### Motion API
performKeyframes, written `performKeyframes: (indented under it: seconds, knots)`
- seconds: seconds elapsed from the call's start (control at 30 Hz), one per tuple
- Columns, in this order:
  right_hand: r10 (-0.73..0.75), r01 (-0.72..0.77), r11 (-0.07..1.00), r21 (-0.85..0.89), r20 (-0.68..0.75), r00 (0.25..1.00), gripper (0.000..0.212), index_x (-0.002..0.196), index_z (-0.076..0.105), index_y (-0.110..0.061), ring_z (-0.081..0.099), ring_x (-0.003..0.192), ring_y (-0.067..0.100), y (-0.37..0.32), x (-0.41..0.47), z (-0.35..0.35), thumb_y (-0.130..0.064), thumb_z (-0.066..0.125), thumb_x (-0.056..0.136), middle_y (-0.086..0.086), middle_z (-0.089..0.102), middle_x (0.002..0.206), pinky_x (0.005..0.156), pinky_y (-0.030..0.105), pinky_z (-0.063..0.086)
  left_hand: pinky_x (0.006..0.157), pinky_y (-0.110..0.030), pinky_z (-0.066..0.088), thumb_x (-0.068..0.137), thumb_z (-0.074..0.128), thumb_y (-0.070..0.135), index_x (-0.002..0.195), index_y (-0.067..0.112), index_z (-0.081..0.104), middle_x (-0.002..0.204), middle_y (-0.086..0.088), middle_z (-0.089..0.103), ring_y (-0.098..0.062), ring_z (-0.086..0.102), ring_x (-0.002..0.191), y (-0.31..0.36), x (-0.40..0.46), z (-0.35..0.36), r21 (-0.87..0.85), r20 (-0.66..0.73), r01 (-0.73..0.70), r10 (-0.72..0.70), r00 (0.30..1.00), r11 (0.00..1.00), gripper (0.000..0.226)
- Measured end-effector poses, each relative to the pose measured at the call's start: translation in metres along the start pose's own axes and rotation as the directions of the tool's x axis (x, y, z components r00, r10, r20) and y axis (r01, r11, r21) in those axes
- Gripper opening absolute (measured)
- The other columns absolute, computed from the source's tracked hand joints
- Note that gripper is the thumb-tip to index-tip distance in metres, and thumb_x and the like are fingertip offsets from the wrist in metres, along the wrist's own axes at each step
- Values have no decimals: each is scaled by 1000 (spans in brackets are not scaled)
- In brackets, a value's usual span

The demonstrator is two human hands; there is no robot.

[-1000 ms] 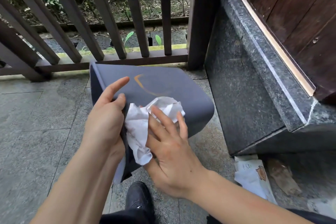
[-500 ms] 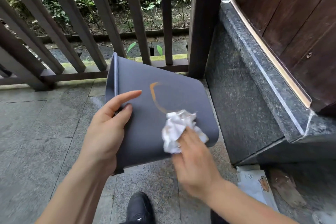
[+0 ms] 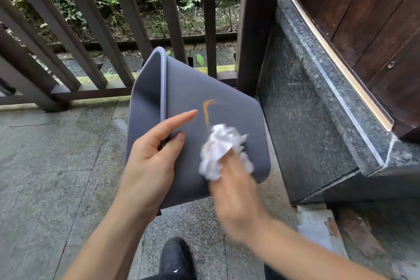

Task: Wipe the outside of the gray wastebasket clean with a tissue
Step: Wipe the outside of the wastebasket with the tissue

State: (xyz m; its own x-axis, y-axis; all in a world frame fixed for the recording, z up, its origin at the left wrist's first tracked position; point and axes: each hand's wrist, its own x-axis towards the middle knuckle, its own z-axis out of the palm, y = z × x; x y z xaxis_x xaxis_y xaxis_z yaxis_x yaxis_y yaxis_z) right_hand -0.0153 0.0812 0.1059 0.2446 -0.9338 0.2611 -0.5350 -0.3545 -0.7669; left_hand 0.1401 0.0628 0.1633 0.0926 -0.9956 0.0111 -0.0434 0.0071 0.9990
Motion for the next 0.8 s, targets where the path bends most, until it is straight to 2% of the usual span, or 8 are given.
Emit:
performKeyframes:
  seconds: [0.17,0.27,0.4,0.47,0.53,0.67,0.73,0.8]
  knots:
    - [-290,294,956,-14,133,948,53,147,44,0,32,151,32,-5,-18,11,-19,39,98,13,42,157,123,45,26,61,-29,32,103,55,11,116,48,76,76,-5,39,-22,33,68,0,2,-4,22,-57,41,-39,998,999,45]
    - [-9,5,996,-93,-43,999,37,129,56,-11,56,122,30,24,6,-9,-19,36,99,10,62,129,102,47,46,78,-41,41,95,61,22,119,48,74,84,-3,53,-22,45,81,4,-3,-7,-17,-52,25,-26,998,1000,38]
    - [500,-507,862,3,-171,849,28,126,50,-23,57,116,39,59,37,-30,-30,28,110,6,62,124,82,39,39,100,-50,47,91,60,27,123,51,72,92,1,65,-17,56,89,7,-11,2,-23,23,11,-10,1000,1000,41]
    - [389,-402,915,-30,-195,900,26,121,53,-19,57,113,36,47,36,-27,-25,32,108,9,62,122,82,37,38,97,-44,45,92,60,26,123,51,71,92,4,64,-15,54,88,6,-9,5,-26,51,4,-3,999,1000,41]
    - [43,-49,997,-65,-94,995,29,121,58,-10,56,116,27,14,21,-12,-14,41,97,11,62,123,95,39,42,86,-37,45,96,61,21,124,50,72,91,1,59,-17,49,85,5,-7,5,-41,39,12,-10,999,999,41]
    - [-409,426,903,-60,181,894,52,145,48,-4,32,151,30,-6,3,0,-16,43,95,13,45,155,123,46,28,75,-25,51,101,57,10,123,46,73,78,10,67,-12,58,79,2,-8,-1,-81,39,70,-67,997,994,45]
    - [-321,335,936,-111,127,939,45,137,55,-6,45,141,32,18,20,-17,-13,41,94,10,54,145,117,51,34,89,-35,51,100,59,13,121,48,74,82,11,68,-14,57,86,4,-9,-1,-84,29,79,-77,997,993,43]
    - [29,-36,994,-102,-62,998,35,131,56,-16,56,124,35,46,44,-44,-18,36,102,5,61,133,106,50,41,102,-48,46,97,62,18,122,48,73,89,8,65,-17,55,91,6,-12,2,-87,49,76,-72,996,993,41]
